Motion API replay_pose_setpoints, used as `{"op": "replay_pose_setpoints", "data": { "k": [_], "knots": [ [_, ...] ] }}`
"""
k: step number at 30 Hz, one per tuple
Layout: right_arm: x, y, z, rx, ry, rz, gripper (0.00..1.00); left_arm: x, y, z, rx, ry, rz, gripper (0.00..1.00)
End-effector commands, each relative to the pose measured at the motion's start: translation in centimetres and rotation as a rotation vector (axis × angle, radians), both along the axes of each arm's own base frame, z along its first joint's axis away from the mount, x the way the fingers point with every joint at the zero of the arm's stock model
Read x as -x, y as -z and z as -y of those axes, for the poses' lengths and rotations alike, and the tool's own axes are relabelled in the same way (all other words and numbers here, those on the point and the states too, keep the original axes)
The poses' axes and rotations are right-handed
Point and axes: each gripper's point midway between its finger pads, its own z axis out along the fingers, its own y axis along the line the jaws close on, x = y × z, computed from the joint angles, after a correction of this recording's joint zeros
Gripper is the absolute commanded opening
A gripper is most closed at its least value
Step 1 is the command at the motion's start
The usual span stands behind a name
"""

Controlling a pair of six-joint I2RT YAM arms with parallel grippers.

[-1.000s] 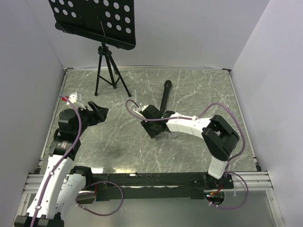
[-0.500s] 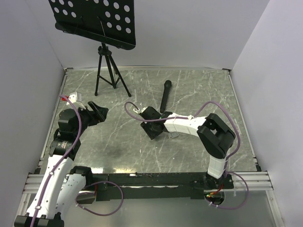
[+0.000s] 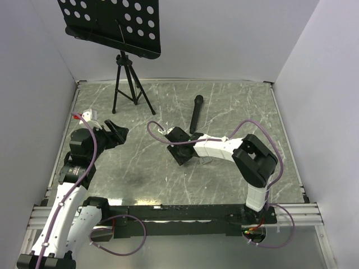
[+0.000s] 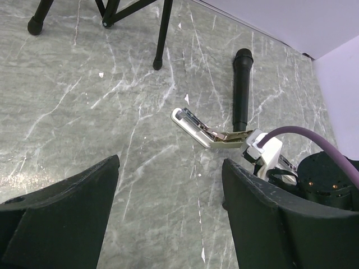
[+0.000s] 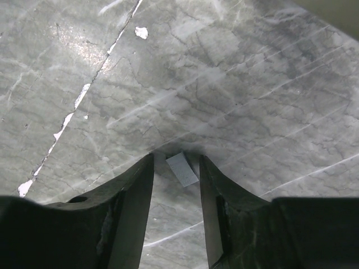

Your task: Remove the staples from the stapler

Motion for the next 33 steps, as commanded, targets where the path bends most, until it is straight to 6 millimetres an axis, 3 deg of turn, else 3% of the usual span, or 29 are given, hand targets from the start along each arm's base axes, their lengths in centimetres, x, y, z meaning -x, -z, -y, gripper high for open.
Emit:
{"op": "replay_pose_setpoints", "data": {
  "k": [1,21,33],
  "knots": [
    [0.6,-0.8,-0.4,-0.021,0.000,0.011,0.43,-0.2,-2.1,-0.1,0.001,-0.006,0.054,0.79],
    [1.5,-0.7,-0.2,0.024,0.016,-0.006,0.30,-0.1,-2.2,0.0,0.005,-0.002,0.056,0.79],
    [1.3,-2.0,0.3,0.013,0.017,0.018,0.26,-0.1,-2.2,0.0,0.003,-0.003,0.055,0.79]
  ]
}}
